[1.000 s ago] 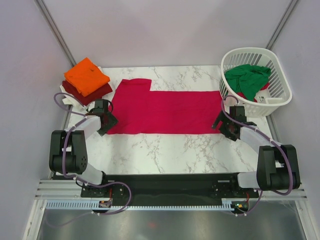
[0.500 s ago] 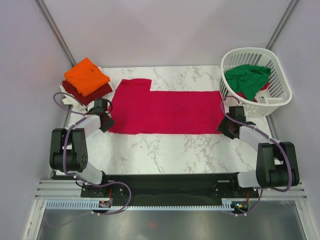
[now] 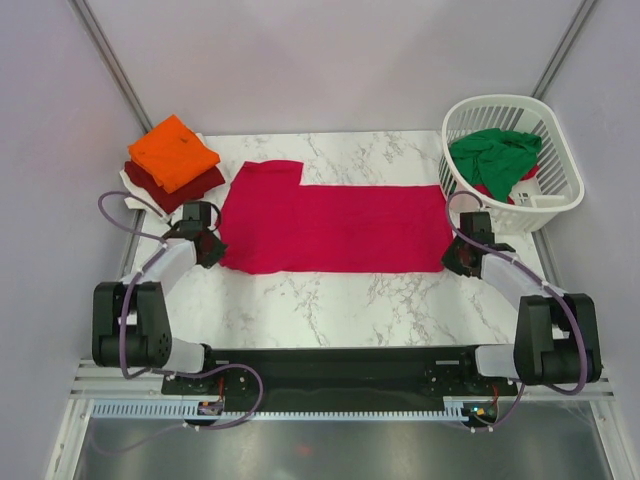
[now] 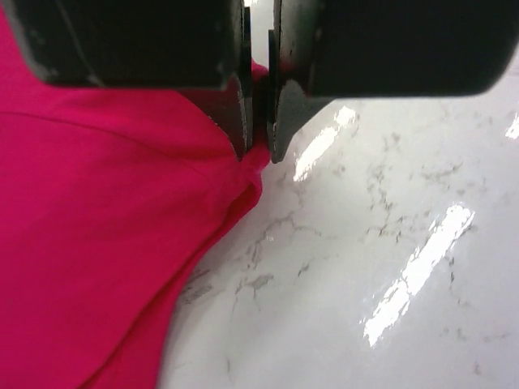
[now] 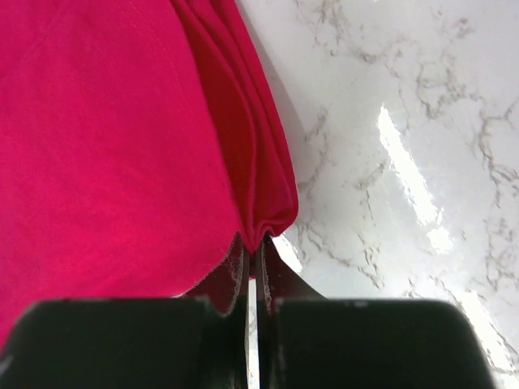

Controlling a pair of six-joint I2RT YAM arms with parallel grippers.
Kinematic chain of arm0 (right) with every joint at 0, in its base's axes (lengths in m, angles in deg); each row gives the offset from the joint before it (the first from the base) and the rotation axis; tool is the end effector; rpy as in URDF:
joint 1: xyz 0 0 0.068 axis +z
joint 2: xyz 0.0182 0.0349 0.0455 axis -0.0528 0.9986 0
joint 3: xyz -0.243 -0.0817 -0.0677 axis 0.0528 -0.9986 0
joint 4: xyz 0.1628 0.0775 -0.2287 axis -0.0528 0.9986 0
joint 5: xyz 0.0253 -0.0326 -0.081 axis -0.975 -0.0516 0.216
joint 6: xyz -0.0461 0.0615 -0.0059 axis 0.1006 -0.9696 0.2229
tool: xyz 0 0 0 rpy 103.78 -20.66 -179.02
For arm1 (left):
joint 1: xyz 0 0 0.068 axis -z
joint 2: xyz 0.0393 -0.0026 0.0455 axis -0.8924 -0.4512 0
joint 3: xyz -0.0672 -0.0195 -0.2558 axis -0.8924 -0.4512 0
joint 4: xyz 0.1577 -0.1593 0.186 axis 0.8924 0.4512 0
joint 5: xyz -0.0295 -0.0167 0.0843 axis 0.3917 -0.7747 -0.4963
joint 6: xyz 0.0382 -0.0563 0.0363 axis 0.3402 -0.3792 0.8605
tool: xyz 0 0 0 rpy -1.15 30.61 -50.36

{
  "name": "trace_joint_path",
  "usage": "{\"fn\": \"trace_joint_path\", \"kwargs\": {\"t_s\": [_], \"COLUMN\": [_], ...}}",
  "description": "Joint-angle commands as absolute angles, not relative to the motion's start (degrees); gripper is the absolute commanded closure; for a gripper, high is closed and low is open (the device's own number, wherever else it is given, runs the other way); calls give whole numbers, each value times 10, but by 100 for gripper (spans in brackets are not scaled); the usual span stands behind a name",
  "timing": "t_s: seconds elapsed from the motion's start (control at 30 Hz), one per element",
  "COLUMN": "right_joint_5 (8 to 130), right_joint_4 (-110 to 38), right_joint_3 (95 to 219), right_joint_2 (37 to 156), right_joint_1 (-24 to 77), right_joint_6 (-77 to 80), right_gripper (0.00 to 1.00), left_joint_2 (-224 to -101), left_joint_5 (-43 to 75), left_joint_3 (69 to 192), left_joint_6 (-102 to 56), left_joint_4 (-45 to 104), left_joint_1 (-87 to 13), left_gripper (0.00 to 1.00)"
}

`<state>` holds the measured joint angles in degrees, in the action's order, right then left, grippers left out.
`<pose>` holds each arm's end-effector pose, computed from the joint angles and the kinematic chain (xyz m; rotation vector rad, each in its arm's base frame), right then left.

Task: Fold and stack the t-shirts
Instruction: Fold the tshirt

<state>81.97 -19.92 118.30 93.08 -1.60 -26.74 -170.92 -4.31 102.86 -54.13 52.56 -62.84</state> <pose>0.2892 0.0013 0.1106 0.7780 2.4496 0.1263 0.3129 0.0118 0.1196 -1.0080 2.3834 -0.0017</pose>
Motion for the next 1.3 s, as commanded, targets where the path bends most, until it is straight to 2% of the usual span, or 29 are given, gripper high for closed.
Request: {"fn": "trace_joint_path", "kwargs": {"t_s": [0.0, 0.37, 0.43, 0.5, 0.53, 0.57, 0.6, 0.63, 0.67, 0.77, 0.97, 1.1, 1.27], "right_joint_5": [823, 837, 834, 830, 825, 817, 812, 813, 815, 836, 816, 712, 670], "right_joint_4": [-153, -41, -17, -2, 14, 17, 23, 38, 43, 65, 45, -32, -77], "right_joint_3": [1202, 1187, 1180, 1181, 1183, 1185, 1189, 1201, 1206, 1231, 1274, 1263, 1247], "right_joint_2": [887, 777, 743, 709, 700, 689, 677, 671, 666, 639, 635, 650, 669], "right_joint_1": [-18, -28, -52, -57, -58, -60, -61, -61, -61, -62, -62, -62, -62], "right_joint_6": [-270, -277, -278, -291, -299, -303, -305, -306, -304, -294, -281, -273, -252], "right_gripper": [100, 100, 100, 100, 86, 74, 51, 5, 2, 2, 2, 2, 2], "left_joint_2": [-1622, -1396, -1364, -1348, -1341, -1322, -1314, -1304, -1284, -1249, -1292, -1465, -1663], "left_joint_5": [-19, -40, -4, 8, 16, 29, 52, 60, 66, 54, 41, 73, 63], "left_joint_3": [1026, 1026, 1030, 1040, 1041, 1044, 1049, 1053, 1062, 1101, 1165, 1200, 1307], "left_joint_6": [-569, -559, -567, -580, -581, -580, -580, -580, -573, -549, -463, -411, -409], "left_joint_4": [595, 788, 798, 832, 840, 852, 859, 868, 887, 932, 923, 859, 789], "left_joint_1": [-631, -643, -644, -644, -643, -642, -642, -643, -643, -643, -643, -642, -639], "left_gripper": [98, 97, 94, 85, 80, 68, 45, 37, 26, 13, 12, 15, 17]}}
